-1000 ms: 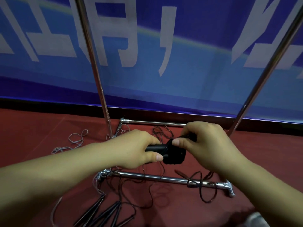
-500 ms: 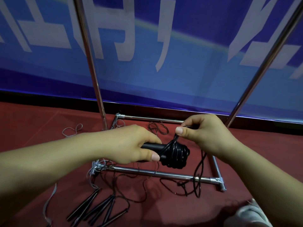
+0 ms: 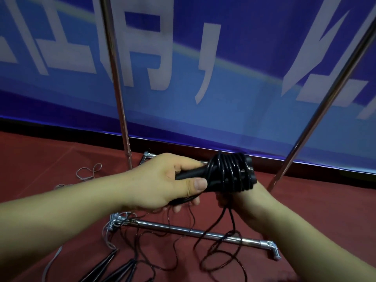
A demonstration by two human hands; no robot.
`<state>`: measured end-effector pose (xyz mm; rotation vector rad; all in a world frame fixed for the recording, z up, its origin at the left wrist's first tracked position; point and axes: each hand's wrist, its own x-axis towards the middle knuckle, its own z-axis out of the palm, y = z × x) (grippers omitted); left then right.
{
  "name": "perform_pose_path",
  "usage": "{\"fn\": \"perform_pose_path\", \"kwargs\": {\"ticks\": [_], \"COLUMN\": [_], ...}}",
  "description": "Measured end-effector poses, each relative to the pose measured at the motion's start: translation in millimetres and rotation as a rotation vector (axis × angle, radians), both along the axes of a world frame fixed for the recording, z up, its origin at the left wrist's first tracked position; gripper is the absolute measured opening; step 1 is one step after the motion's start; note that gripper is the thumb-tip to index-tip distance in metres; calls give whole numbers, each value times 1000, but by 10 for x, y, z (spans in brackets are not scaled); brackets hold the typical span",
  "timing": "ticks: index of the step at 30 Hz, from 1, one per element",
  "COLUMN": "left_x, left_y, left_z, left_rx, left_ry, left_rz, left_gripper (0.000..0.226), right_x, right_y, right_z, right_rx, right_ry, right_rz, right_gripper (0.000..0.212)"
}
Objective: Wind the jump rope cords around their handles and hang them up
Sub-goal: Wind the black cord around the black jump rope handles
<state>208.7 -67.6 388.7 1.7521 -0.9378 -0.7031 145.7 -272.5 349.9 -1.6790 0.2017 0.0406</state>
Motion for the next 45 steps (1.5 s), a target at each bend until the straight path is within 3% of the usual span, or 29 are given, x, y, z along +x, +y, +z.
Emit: {"fn": "perform_pose_path", "kwargs": {"ticks": [2, 7, 15, 22, 33, 39, 45], "left_x": [-2, 71, 184, 229, 249, 302, 265], "left_y": [-18, -26, -35, -39, -37, 38, 34], "left_z": [-15, -84, -229, -347, -379, -409, -374], "left_rx": [-16, -62, -44, 106, 103, 348, 600], "left_ry": [-20, -31, -79, -266, -253, -408, -494], "left_rz": [80, 278, 479, 447, 446, 420, 254], "left_gripper": [29, 12, 10, 9, 9, 13, 19], "right_x": [17, 7, -89, -164, -236, -251, -263], "right_y": [66, 221, 378, 337, 349, 307, 209], "right_z": [-54, -58, -15, -74, 45, 87, 116], "right_rx": [-15, 28, 19, -129, -222, -302, -677], "right_ry": [43, 108, 97, 130, 131, 101, -30], "right_rz": [-32, -70, -144, -142, -100, -64, -59], "right_gripper": [33, 42, 25, 14, 29, 25, 20]}}
